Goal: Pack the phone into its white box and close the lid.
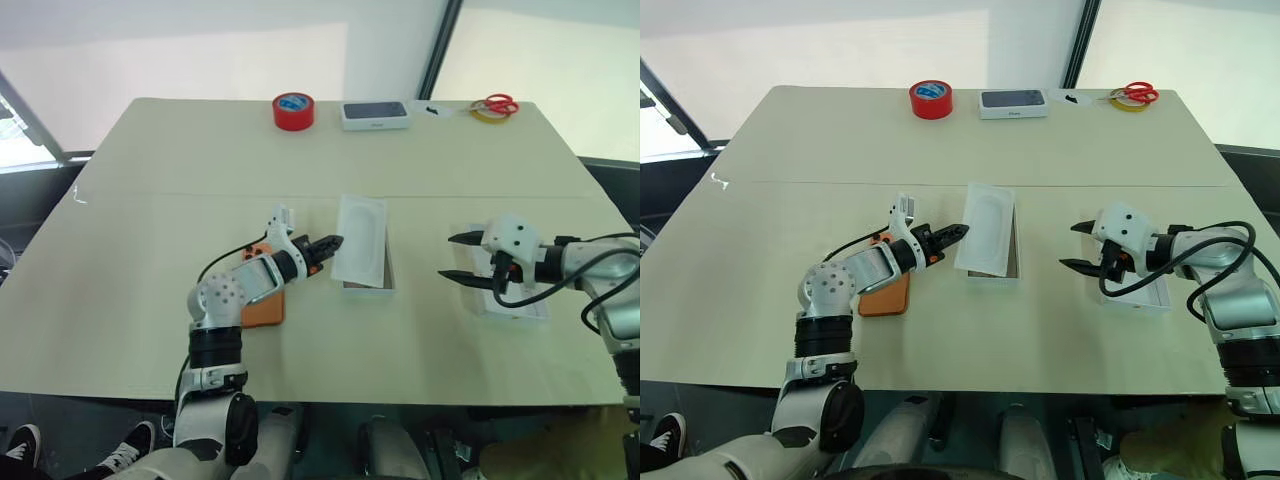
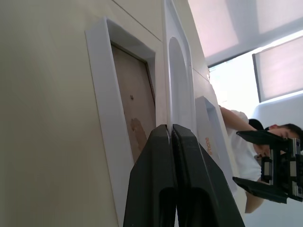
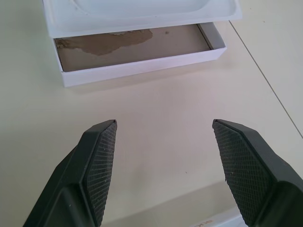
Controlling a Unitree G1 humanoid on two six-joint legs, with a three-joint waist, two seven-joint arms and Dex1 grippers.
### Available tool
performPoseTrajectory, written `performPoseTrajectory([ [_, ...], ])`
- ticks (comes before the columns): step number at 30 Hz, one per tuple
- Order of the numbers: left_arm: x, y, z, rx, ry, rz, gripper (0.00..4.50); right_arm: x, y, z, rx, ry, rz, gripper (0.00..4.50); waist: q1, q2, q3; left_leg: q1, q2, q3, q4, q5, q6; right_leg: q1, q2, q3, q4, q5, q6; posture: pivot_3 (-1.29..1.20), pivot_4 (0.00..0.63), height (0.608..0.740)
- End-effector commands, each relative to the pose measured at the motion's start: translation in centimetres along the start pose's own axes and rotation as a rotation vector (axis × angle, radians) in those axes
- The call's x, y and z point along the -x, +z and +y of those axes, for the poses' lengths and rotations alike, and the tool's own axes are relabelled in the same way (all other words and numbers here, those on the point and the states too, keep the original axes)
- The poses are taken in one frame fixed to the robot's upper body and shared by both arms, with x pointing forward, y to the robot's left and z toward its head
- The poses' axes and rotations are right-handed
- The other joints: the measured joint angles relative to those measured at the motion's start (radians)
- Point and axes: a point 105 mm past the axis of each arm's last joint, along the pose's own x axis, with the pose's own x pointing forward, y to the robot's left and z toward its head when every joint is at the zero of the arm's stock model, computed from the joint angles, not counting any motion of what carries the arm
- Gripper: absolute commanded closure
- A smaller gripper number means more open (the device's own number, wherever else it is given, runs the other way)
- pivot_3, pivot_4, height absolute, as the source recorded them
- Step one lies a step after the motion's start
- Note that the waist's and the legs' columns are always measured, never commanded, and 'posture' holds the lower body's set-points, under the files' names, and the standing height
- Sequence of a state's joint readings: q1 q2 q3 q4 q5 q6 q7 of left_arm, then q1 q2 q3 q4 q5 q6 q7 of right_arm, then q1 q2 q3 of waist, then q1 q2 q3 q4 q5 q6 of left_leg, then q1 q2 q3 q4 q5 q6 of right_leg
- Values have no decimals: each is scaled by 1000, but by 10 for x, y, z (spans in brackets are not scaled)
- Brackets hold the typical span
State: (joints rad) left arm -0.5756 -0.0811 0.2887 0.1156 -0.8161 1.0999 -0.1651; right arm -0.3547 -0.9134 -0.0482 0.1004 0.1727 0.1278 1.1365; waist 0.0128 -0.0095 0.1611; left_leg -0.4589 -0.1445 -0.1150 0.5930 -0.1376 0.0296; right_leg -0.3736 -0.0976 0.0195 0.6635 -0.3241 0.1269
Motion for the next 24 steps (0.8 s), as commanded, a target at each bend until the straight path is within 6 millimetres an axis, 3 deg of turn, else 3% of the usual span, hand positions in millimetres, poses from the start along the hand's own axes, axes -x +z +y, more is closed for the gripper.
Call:
performPoseTrajectory([
  [1, -3, 3, -8, -11, -26, -21, 4500, 1, 8, -6, 40, -25, -22, 1127, 0, 0, 0, 0, 0, 0, 0, 0, 0, 0, 0, 0, 0, 0, 0, 0, 150, 740],
  [3, -5, 1, -8, -20, -29, -20, 4500, 2, 6, -6, 44, -27, -12, 1127, 0, 0, 0, 0, 0, 0, 0, 0, 0, 0, 0, 0, 0, 0, 0, 0, 150, 740],
  [6, -5, 0, -8, -39, -20, -21, 3596, 4, 4, -6, 43, -30, -8, 1088, 0, 0, 0, 0, 0, 0, 0, 0, 0, 0, 0, 0, 0, 0, 0, 0, 150, 740],
  [10, -4, 4, -11, -78, -14, -38, 1672, 4, 4, -7, 38, -37, -13, 1088, 0, 0, 0, 0, 0, 0, 0, 0, 0, 0, 0, 0, 0, 0, 0, 0, 150, 740],
  [15, 7, 21, -24, -167, -50, -89, 1672, -8, 20, -7, 3, -49, -97, 1088, -4, 0, 0, 0, 0, 0, 0, 0, 0, 0, 0, 0, 0, 0, 0, 0, 150, 740],
  [18, 22, 37, -33, -280, -56, -146, 1631, -20, 34, -2, -19, -38, -158, 2010, -5, 0, 0, 0, 0, 0, -1, 0, 0, 0, 0, 0, 0, 0, 0, 0, 150, 740],
  [20, 34, 42, -37, -407, -78, -156, 1631, -32, 42, 1, -1, -47, -180, 3022, -4, 1, 0, 0, 0, 0, -1, 0, 0, -1, 0, 1, 1, 0, 0, 0, 150, 740],
  [23, 59, 31, -40, -715, -159, -62, 1631, -58, 54, 5, 29, -63, -202, 4430, -15, 1, 0, 1, 1, 1, -2, 1, -1, -2, 1, 2, 1, 0, 0, 0, 150, 740],
  [24, 68, 32, -38, -758, -177, -52, 1631, -67, 59, 7, 42, -62, -211, 4430, -18, 1, -1, 1, 1, 1, -3, 1, -2, -2, 1, 3, 1, 0, 0, 0, 150, 740],
])
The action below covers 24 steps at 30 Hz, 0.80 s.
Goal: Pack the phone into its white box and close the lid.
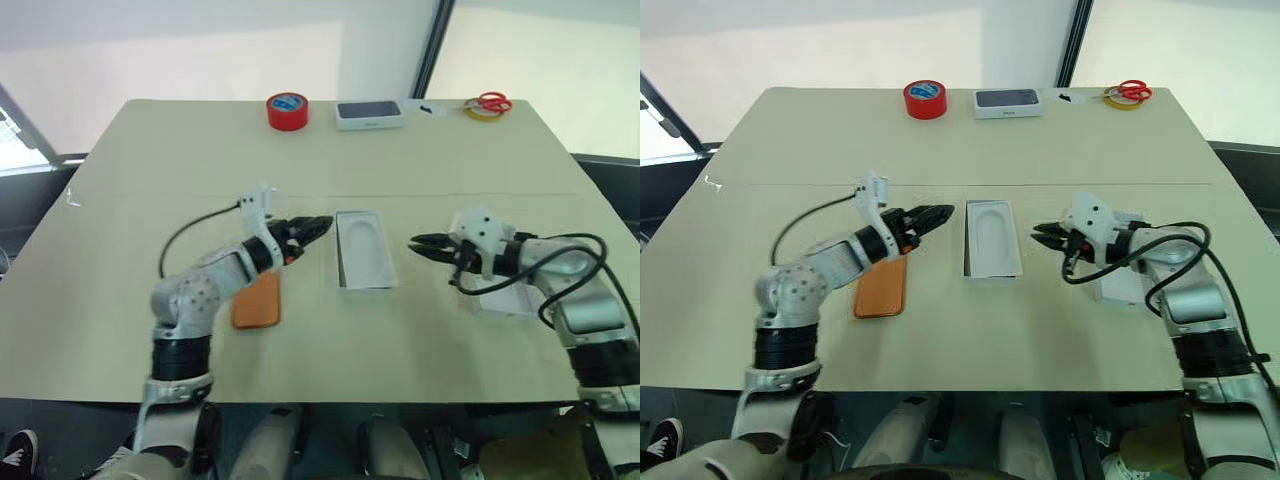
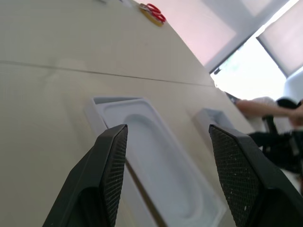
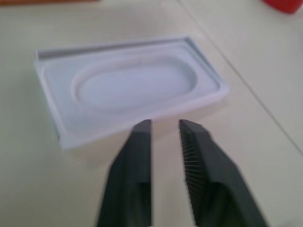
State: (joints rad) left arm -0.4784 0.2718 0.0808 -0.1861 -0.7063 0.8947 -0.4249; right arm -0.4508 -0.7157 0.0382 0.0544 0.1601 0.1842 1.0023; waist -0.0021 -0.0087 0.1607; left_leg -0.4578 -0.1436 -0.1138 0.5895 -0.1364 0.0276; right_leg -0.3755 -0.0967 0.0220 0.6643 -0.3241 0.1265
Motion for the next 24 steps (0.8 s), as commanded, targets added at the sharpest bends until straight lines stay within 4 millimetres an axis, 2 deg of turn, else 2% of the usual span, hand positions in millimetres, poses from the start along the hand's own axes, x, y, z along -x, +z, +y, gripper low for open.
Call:
performPoseTrajectory([
  [1, 19, 5, -18, -187, -158, -5, 1631, -25, 18, 3, 80, -19, -42, 4430, -4, 1, 0, 1, 0, 0, -2, 0, 0, -1, 0, 0, 0, 0, 0, 0, 150, 740],
  [4, 40, 15, -4, -343, -149, -41, 1631, -46, 7, 14, 121, 43, 39, 4430, 2, 1, 0, 2, 0, -1, -3, 0, 0, -1, 0, 0, -1, 0, -1, 0, 150, 740],
  [6, 51, 16, 3, -388, -152, -25, 1631, -54, 5, 20, 147, 94, 62, 4430, 8, 1, 0, 2, 0, -1, -3, 0, 0, -1, 0, 0, -1, 0, -2, 0, 150, 740],
  [10, 62, 24, 24, -443, -68, -39, 1631, -63, -5, 16, 203, 126, 141, 4430, 15, 1, 0, 1, -1, -1, -6, 0, 0, -3, 0, 0, -1, -1, -3, 0, 150, 740],
  [14, 64, 22, 25, -462, -39, -48, 1631, -73, -20, 24, 273, 192, 221, 4430, 11, 1, 0, 2, 0, 0, -7, 0, -1, -4, 0, 1, -1, 0, -1, 0, 150, 740],
  [19, 67, 15, 24, -450, -11, -50, 1631, -97, -6, 24, 262, 174, 169, 4430, 1, 0, 0, 6, 1, -1, -11, 2, -3, -2, 0, 1, 0, 0, -1, 0, 150, 740],
  [24, 73, 15, 25, -435, 5, -54, 1631, -99, -7, 16, 246, 142, 178, 4430, -8, 0, 0, 11, 1, -1, -13, 2, -4, 1, 1, 1, 0, 0, -1, 0, 150, 740],
])
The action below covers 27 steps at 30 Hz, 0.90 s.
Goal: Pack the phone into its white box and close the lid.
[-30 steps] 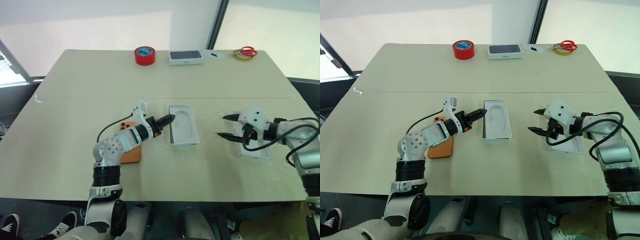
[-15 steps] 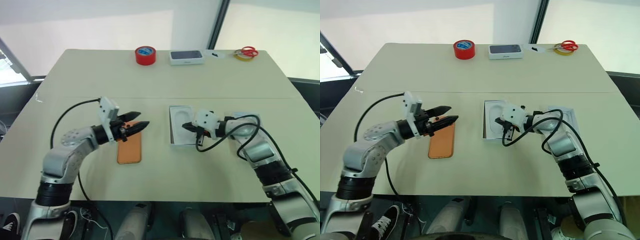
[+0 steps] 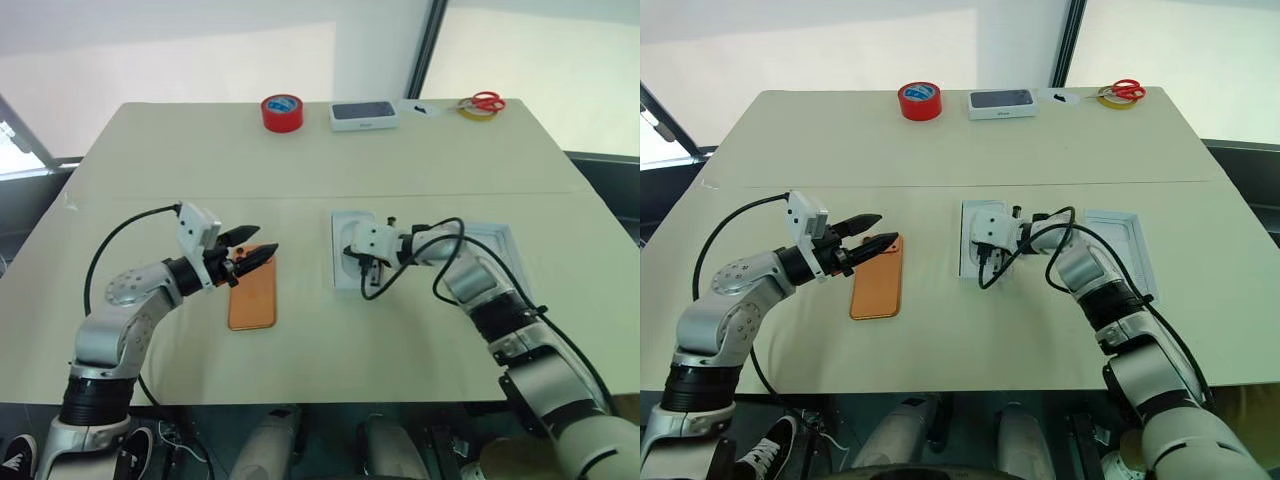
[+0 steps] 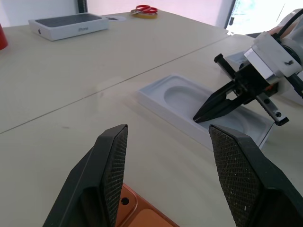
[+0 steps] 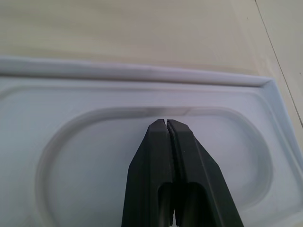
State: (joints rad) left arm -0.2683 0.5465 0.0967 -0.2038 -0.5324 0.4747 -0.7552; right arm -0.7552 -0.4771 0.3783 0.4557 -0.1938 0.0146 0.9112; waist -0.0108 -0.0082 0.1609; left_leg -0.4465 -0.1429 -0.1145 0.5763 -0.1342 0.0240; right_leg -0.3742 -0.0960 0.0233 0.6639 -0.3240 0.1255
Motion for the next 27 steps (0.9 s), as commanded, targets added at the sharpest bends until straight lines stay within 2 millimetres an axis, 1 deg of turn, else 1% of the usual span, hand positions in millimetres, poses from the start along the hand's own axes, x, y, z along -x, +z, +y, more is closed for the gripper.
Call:
performPoseTrajectory([
  [1, 8, 13, 1, -39, 20, -31, 1631, 5, -6, -5, 13, -3, 29, 4430, 0, 0, 0, 0, 0, 0, 0, 0, 0, 0, 0, 0, 0, 0, 0, 0, 150, 740],
  [3, 11, 11, 3, -33, 30, -20, 1631, 9, -5, -6, 9, -3, 17, 4430, 0, 0, 0, 0, 0, 0, 0, 0, 0, 0, 0, 0, 0, 0, 0, 0, 150, 740],
  [6, 14, 12, 5, -12, 40, -22, 1631, 14, 7, -12, -52, -9, -56, 4430, 0, 0, 0, 1, 0, 0, 0, 0, 0, 0, 0, 0, 0, 0, 0, 0, 150, 740],
  [7, 15, 11, 6, 0, 43, -19, 1631, 15, 9, -20, -53, -42, -67, 4430, 0, 0, 0, 0, 0, 0, 0, 0, 0, 0, 0, 0, 0, 0, 0, 0, 150, 740],
  [9, 17, 12, 8, 2, 51, -19, 1631, 18, 8, -35, -16, -113, -43, 4430, -2, 0, 0, 0, 0, 0, 0, 0, 0, 0, 0, 0, 0, 0, 0, 0, 150, 740],
  [11, 16, 11, 8, 0, 49, -17, 1631, 16, 1, -40, 36, -147, 6, 4430, -3, 0, 0, 0, 0, 0, -1, 0, 0, 0, 0, 0, 0, 0, 0, 0, 150, 740],
  [12, 16, 11, 8, 1, 48, -16, 1631, 15, -2, -41, 50, -150, 21, 4430, -3, 0, 0, 1, 0, 0, -1, 0, 0, 0, 0, 0, 0, 0, 0, 0, 150, 740],
  [15, 13, 11, 7, 3, 51, -23, 1631, 8, -12, -28, 80, -100, 66, 4430, -2, 0, 0, 1, 0, 0, -1, 0, 0, 0, 0, 0, 0, 0, 0, 0, 150, 740],
  [18, 12, 11, 7, 5, 52, -24, 1631, 1, -16, -19, 97, -66, 75, 4430, -2, 1, 0, 1, 0, 0, -1, 0, 0, 0, 0, 0, 0, 0, 0, 0, 150, 740],
  [21, 12, 10, 9, 7, 66, -23, 1631, -7, -8, -9, 57, -27, 7, 4430, -3, 0, 0, 2, 0, 0, -1, 0, 0, 0, 0, 0, 0, 0, 0, 0, 150, 740],
  [25, 13, 10, 11, 17, 76, -27, 1631, -11, 12, -13, -11, -45, -96, 4430, -7, 0, 0, 2, 0, 0, -2, 0, 0, 0, 1, 1, 0, 0, 0, 0, 150, 740],
  [27, 14, 10, 11, 15, 81, -27, 1631, -11, 15, -17, -31, -61, -114, 4430, -6, 1, 0, 2, 1, 0, -2, 0, -1, 0, 1, 1, 0, 0, 0, 0, 150, 740],
])
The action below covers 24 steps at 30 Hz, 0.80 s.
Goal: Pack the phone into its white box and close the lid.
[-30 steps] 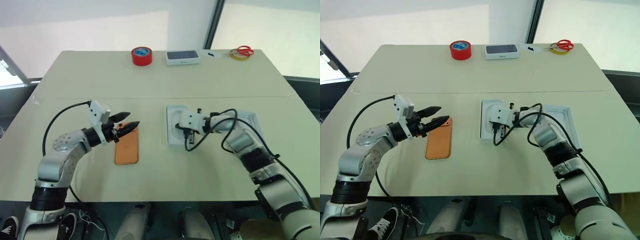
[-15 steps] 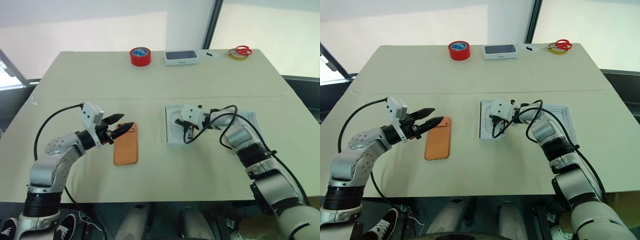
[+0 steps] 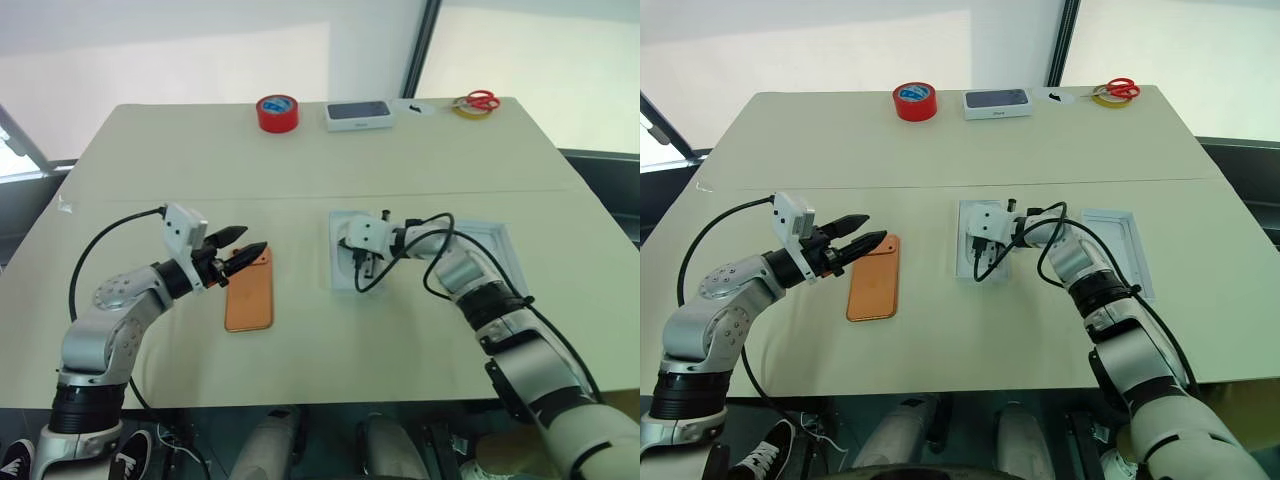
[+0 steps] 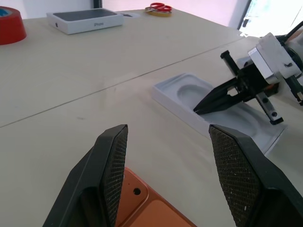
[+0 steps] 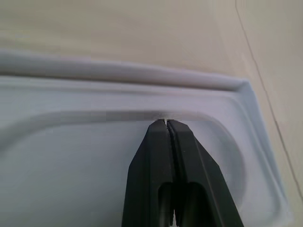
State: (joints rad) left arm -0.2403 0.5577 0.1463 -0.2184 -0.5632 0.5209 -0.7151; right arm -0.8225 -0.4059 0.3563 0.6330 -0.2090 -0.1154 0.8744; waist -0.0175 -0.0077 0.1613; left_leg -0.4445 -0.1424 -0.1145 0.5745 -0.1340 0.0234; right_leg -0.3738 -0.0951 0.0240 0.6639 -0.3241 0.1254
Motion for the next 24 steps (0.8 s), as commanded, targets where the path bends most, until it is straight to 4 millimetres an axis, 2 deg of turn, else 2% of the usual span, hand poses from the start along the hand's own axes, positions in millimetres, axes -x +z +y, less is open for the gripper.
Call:
performPoseTrajectory([
  [1, 2, 12, 2, -28, 16, -37, 1631, 2, 8, -10, -50, -45, -55, 4430, 1, 0, 0, 0, 0, 0, 0, 0, 0, 0, 0, 0, 0, 0, 0, 0, 150, 740],
  [3, 3, 12, 2, -28, 18, -37, 1631, 3, 7, -13, -54, -60, -51, 4430, 3, 0, 0, 0, 0, 0, 0, 0, 0, 0, 0, 0, 0, 0, 0, 0, 150, 740],
  [6, 3, 11, 1, -28, 21, -35, 1631, 6, 18, -17, -105, -68, -112, 4430, 4, 0, 0, 0, 0, 0, 0, 0, 0, 0, 0, 0, 0, 0, 0, 0, 150, 740],
  [9, 3, 10, 1, -10, 19, -34, 1631, 11, 12, -21, -42, -84, -66, 4430, 4, 0, 0, 0, 0, 0, 0, 0, 0, 0, 0, 0, 0, 0, 0, 0, 150, 740],
  [11, 4, 9, 1, 2, 19, -30, 1631, 14, 15, -23, -62, -84, -88, 4430, 4, 0, 0, 0, 0, 0, 0, 0, 0, 0, 0, 0, 0, 0, 0, 0, 150, 740],
  [16, 25, 13, 18, 173, 74, -27, 1631, 17, 44, -25, -97, -90, -200, 4430, -4, 1, 1, 0, 1, 0, -1, 0, 0, -1, 0, 1, 0, 0, 0, 0, 150, 740],
  [20, 58, 8, 44, 345, 181, -9, 1631, 3, 75, 1, -81, -37, -272, 4430, -5, 0, 1, 0, 2, 0, -2, 0, 0, -2, 1, 1, 0, 0, -1, 0, 150, 740],
  [22, 72, 0, 48, 501, 189, 13, 1631, -2, 89, 15, -76, -2, -297, 4430, -4, 1, 1, 0, 2, 0, -3, 0, 0, -3, 1, 1, 1, -1, -1, 0, 150, 740],
  [24, 82, -17, 47, 584, 199, 77, 1631, -10, 100, 40, -28, 71, -294, 4430, -1, 1, 1, 0, 2, 0, -3, 0, 0, -3, 2, 1, 1, -1, -1, 0, 150, 740],
])
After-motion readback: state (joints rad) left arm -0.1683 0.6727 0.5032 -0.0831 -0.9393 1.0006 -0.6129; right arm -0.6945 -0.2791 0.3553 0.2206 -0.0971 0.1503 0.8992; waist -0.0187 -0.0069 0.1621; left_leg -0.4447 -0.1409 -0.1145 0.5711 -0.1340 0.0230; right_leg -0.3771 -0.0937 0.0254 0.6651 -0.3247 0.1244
